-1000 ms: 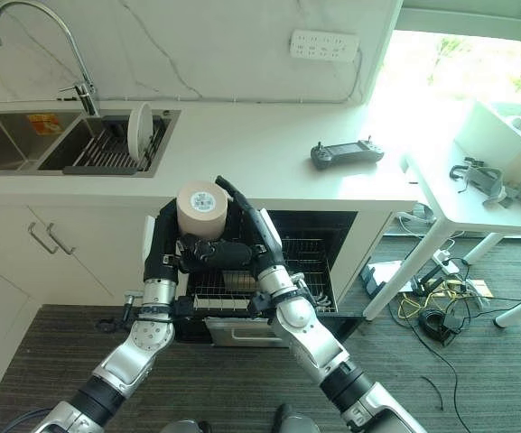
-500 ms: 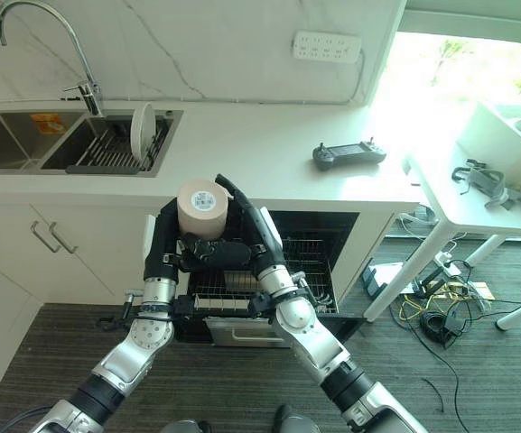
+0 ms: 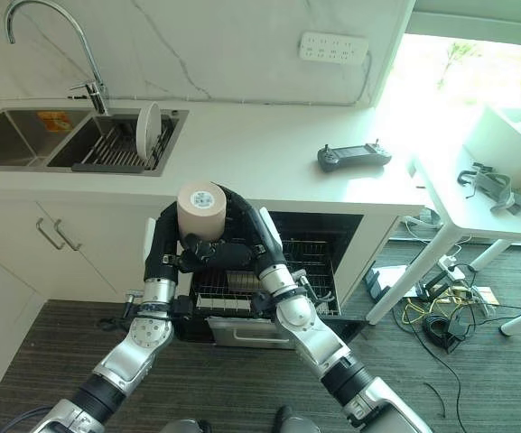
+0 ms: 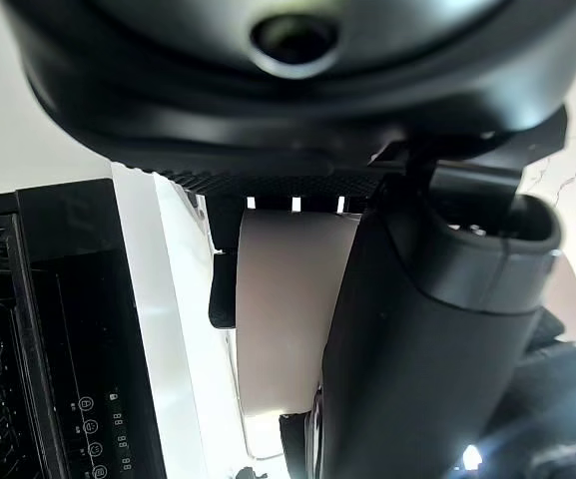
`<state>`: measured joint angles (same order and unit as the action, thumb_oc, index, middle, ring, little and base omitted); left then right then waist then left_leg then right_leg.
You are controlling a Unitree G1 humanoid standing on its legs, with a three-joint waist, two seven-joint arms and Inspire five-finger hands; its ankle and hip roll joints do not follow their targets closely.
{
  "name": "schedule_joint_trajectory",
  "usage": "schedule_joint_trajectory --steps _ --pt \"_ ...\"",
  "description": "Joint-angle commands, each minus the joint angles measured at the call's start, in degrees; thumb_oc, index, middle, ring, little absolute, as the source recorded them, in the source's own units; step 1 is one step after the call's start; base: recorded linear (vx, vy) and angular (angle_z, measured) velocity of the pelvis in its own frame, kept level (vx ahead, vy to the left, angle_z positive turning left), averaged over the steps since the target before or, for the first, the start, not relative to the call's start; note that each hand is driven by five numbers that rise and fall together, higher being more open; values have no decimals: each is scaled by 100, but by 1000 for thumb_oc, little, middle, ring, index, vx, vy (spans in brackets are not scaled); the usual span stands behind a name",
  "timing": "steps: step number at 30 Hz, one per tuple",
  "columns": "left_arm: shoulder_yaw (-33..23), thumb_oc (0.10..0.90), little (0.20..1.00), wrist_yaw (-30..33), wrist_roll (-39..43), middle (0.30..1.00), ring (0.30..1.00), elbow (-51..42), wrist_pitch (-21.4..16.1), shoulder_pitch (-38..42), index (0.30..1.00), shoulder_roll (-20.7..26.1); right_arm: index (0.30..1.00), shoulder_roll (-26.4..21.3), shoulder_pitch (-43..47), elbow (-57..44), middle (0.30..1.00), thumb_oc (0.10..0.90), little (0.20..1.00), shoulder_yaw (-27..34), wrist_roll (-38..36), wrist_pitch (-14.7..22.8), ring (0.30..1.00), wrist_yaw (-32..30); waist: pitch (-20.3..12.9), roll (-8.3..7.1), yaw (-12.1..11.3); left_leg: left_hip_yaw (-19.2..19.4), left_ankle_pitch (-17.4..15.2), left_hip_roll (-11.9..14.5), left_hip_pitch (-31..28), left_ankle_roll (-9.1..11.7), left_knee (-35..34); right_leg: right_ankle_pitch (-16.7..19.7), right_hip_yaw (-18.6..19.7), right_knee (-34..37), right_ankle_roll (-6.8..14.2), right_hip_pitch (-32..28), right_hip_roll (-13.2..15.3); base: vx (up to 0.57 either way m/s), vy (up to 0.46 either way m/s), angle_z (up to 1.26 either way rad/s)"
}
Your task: Place the dishes in the dishwasher.
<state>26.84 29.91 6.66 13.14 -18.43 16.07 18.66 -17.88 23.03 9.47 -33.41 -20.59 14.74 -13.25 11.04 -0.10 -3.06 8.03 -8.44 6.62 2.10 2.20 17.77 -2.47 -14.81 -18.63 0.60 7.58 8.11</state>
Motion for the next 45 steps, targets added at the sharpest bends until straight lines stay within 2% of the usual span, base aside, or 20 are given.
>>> schedule_joint_trajectory --steps 1,2,3,4,5,8,10,16,19,25,35,37,41,45 --pt "1209 400 300 -1068 -257 300 300 -571 -396 875 300 -261 300 556 1519 -148 300 400 300 147 378 946 300 -274 -98 -34 6 -232 -453 29 -124 -105 -58 -1000 183 144 444 -844 228 0 3 5" --pt "1249 400 300 -1111 -214 300 300 -566 -351 898 300 -271 300 566 1520 -140 300 400 300 167 386 998 300 -410 -99 -28 17 -229 -450 33 -127 -104 -58 -999 185 144 441 -847 225 2 5 5" --pt "1276 494 441 -1112 -210 441 441 -562 -317 907 441 -278 300 578 1515 -133 300 400 300 191 342 1013 300 -496 -97 -19 25 -229 -450 31 -131 -105 -58 -1001 186 144 438 -851 222 5 6 3" --pt "1296 626 639 -1100 -207 639 639 -547 -304 915 639 -283 300 588 1504 -126 300 400 300 204 310 1054 300 -602 -95 -15 32 -227 -447 31 -134 -105 -58 -1002 187 144 436 -856 221 0 0 0" --pt "1297 800 900 -1096 -193 900 900 -543 -259 931 900 -294 300 615 1497 -120 300 400 300 239 292 1059 300 -727 -96 -9 41 -223 -444 34 -137 -104 -58 -1003 188 144 433 -859 218 0 0 0" --pt "1303 800 900 -1038 -239 900 900 -528 -149 952 900 -297 300 688 1446 -100 300 400 300 386 -74 1173 300 -1115 -88 16 73 -200 -439 51 -151 -97 -58 -1011 199 144 423 -873 207 0 0 0" --pt "1292 800 900 -958 -363 900 900 -499 -69 952 900 -288 300 774 1291 -71 300 400 300 591 -718 1274 300 -1245 -75 45 106 -188 -433 58 -158 -100 -58 -1017 204 144 408 -889 194 0 0 0" --pt "1287 800 900 -865 -408 900 900 -510 -30 930 900 -262 300 838 1144 -36 300 400 300 729 -723 1474 300 -1409 -56 95 146 -167 -413 67 -157 -100 -58 -1022 211 144 388 -900 189 0 0 0" --pt "1249 800 900 -833 -539 900 900 -522 -53 897 900 -205 300 835 1023 -41 300 400 300 826 -1038 1509 300 -1310 -55 117 167 -154 -412 65 -157 -105 -58 -1024 208 144 381 -902 185 0 0 0" --pt "1238 800 900 -781 -543 900 900 -520 -22 874 900 -186 300 871 926 17 300 400 300 859 -1158 1720 300 -1281 -49 138 182 -137 -404 70 -155 -110 -58 -1027 209 144 375 -905 185 0 0 0" --pt "1201 800 900 -768 -682 900 900 -557 -2 811 900 -135 300 872 763 13 300 400 300 874 -1337 1784 300 -1200 -46 156 220 -95 -402 74 -152 -121 -58 -1024 232 144 366 -889 174 0 0 0" --pt "1198 800 900 -728 -702 900 900 -554 25 810 900 -127 300 897 740 26 300 400 300 878 -1372 1919 300 -1359 -51 160 224 -88 -400 77 -147 -117 -58 -1022 237 144 366 -881 170 0 0 0" --pt "1162 800 900 -654 -754 900 900 -562 41 729 900 -53 300 873 641 -43 300 400 300 1106 -1361 2422 300 -1787 -53 176 242 -60 -399 90 -137 -115 -58 -1021 239 144 369 -868 167 0 0 0" --pt "1088 800 900 -588 -879 900 900 -636 88 602 900 49 300 711 460 -291 300 400 300 1523 -1251 2641 300 -2048 -49 174 284 -30 -408 97 -123 -122 -58 -1012 232 144 386 -846 165 -18 2 -4"
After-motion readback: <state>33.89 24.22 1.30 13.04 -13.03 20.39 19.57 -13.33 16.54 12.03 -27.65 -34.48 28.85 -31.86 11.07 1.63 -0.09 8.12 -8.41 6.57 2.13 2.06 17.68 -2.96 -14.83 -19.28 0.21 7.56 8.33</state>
